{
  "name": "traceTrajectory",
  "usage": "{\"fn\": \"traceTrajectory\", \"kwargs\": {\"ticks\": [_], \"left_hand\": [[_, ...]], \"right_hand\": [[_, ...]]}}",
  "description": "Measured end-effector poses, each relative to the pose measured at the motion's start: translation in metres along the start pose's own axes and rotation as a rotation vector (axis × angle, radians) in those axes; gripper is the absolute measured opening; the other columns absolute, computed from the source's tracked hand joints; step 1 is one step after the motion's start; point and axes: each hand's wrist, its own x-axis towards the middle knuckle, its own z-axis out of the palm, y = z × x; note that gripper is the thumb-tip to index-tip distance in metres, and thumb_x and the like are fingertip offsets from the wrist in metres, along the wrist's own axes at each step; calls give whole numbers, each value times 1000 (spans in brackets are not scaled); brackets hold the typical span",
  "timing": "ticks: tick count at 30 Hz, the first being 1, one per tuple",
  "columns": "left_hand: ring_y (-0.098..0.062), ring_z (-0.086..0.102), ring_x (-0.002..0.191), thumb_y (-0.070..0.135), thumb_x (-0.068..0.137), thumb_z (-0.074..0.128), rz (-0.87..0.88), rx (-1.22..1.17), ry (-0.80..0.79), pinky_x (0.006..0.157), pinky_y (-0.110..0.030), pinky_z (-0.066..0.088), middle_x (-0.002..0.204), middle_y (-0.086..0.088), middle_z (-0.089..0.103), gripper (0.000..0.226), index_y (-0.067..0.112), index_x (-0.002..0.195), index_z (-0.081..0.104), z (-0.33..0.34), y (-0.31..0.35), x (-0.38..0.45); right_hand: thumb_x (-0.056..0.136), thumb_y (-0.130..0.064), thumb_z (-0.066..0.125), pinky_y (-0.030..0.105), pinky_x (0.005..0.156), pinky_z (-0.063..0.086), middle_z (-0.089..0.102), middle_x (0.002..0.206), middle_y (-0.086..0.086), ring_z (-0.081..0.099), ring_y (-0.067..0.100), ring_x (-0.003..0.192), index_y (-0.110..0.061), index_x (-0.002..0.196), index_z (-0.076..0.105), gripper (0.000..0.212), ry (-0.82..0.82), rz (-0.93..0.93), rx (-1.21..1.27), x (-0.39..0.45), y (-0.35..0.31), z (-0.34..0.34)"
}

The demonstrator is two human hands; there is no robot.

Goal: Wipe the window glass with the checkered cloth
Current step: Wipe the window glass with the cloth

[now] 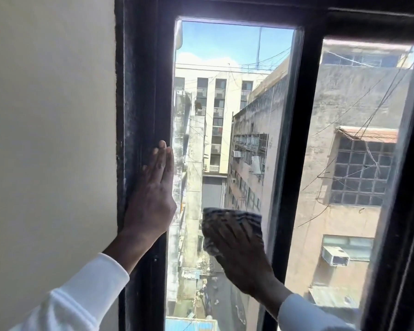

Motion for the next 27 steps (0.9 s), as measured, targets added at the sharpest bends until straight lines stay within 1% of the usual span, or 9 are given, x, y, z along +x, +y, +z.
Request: {"fn": "traceTrajectory", "kwargs": {"ticks": [3,5,8,10,12,14,23,25,27], "left_hand": [[-21,-10,176,-12,98,36,-4,-1,2,143,-45,10,189,-3,-16,94,14,178,-4,-1,1,1],[-22,-9,176,-12,99,36,-5,8,0,142,-43,9,189,-4,-16,93,14,178,-6,-2,2,1],[-24,-7,177,-11,101,34,-1,-3,1,143,-46,12,189,-5,-14,91,14,178,-5,-3,4,0],[-24,-6,176,-11,101,32,-2,-16,6,143,-45,10,189,-6,-12,90,15,179,-4,-3,4,-1],[-24,-7,176,-12,101,32,1,-23,6,142,-43,7,189,-7,-11,90,14,179,-4,-5,4,-1],[-23,-8,176,-11,102,32,7,-32,-10,142,-43,6,189,-6,-13,89,15,179,-5,-6,4,0],[-23,-10,176,3,103,30,19,-41,-25,142,-37,0,189,-7,-13,83,13,178,-5,-7,1,1],[-23,-9,176,-7,98,31,6,-47,-15,143,-38,2,189,-7,-12,89,12,178,-2,-6,2,1],[-25,-6,176,-14,96,33,8,-57,-3,144,-41,5,189,-9,-8,92,10,178,1,-5,1,2]], "right_hand": [[107,-42,56,53,138,17,38,179,-2,24,28,167,-29,175,27,75,-37,-229,-40,9,25,-10],[112,-46,48,58,134,26,32,182,3,25,29,168,-27,175,29,68,69,132,5,37,44,-22],[117,-56,25,53,141,-2,-5,187,2,4,33,174,-26,179,3,72,156,660,135,65,27,-23],[118,-50,27,61,139,7,-9,187,2,5,36,174,-25,179,3,70,40,397,182,36,-13,-8],[116,-35,44,60,134,28,14,187,0,25,31,169,-24,178,17,69,-104,-210,194,-13,-31,9],[114,-29,48,54,134,32,35,180,-4,39,27,164,-26,175,27,65,-159,-446,135,-27,-16,10],[114,-49,50,62,135,20,37,180,9,33,39,168,-22,171,39,64,384,580,123,164,23,-53],[114,-43,46,59,138,12,31,182,6,32,39,168,-25,174,33,64,325,416,139,147,-4,-39],[112,-37,42,57,140,7,29,182,2,31,35,168,-28,174,30,64,122,-50,145,89,-28,-18]]}}
